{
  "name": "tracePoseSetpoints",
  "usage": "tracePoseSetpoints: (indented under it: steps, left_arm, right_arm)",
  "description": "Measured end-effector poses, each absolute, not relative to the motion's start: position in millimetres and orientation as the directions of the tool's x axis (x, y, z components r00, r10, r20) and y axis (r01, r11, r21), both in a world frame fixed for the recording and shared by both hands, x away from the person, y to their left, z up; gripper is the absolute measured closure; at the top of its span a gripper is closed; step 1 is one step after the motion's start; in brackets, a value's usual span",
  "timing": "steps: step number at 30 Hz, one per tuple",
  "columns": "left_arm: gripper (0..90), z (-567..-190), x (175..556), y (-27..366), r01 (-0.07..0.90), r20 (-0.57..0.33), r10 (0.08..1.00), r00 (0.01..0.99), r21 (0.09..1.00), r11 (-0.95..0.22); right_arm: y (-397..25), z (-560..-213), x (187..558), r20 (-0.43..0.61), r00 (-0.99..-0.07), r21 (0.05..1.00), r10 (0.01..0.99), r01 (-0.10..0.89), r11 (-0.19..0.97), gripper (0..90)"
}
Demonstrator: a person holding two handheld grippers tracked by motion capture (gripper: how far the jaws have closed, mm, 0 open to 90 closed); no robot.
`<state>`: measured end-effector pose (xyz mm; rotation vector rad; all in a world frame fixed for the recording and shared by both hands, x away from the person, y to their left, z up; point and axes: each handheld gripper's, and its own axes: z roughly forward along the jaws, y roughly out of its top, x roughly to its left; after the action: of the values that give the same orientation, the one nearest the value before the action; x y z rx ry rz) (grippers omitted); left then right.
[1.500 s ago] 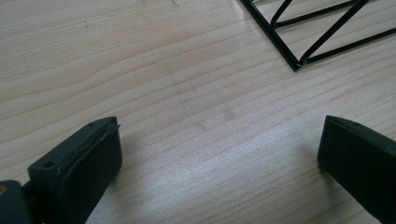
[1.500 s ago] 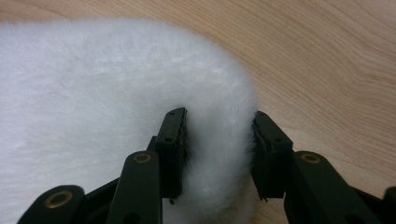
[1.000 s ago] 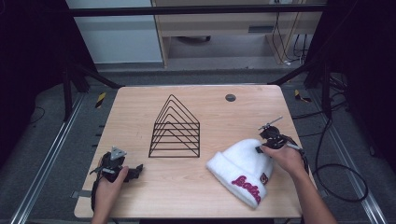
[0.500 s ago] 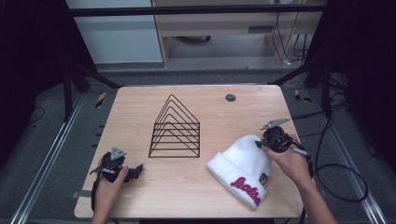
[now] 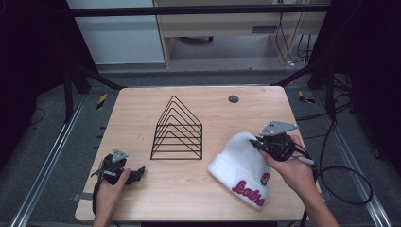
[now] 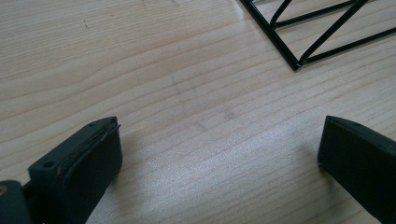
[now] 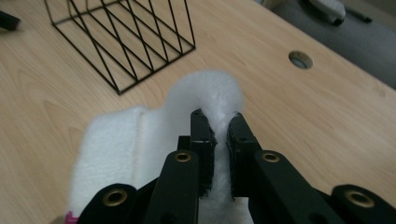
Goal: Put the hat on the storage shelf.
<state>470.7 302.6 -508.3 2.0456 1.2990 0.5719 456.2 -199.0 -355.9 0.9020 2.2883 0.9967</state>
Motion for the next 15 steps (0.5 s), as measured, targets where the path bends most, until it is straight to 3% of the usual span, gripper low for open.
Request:
tracePoseSetpoints:
  steps: [8, 15]
  left_arm:
    - [2.5, -491, 462, 303, 0.574, -0.022, 0.906, 0.422, 0.78, -0.248]
    - [2.7, -438, 450, 301, 0.481, -0.002, 0.877, 0.481, 0.837, -0.262]
  right_arm:
    - [-187, -327, 432, -0.204, -0.695, 0.824, 0.689, 0.259, 0.504, 84.2]
    - [-197, -296, 440, -0.214, -0.698, 0.862, 0.683, 0.194, 0.468, 84.2]
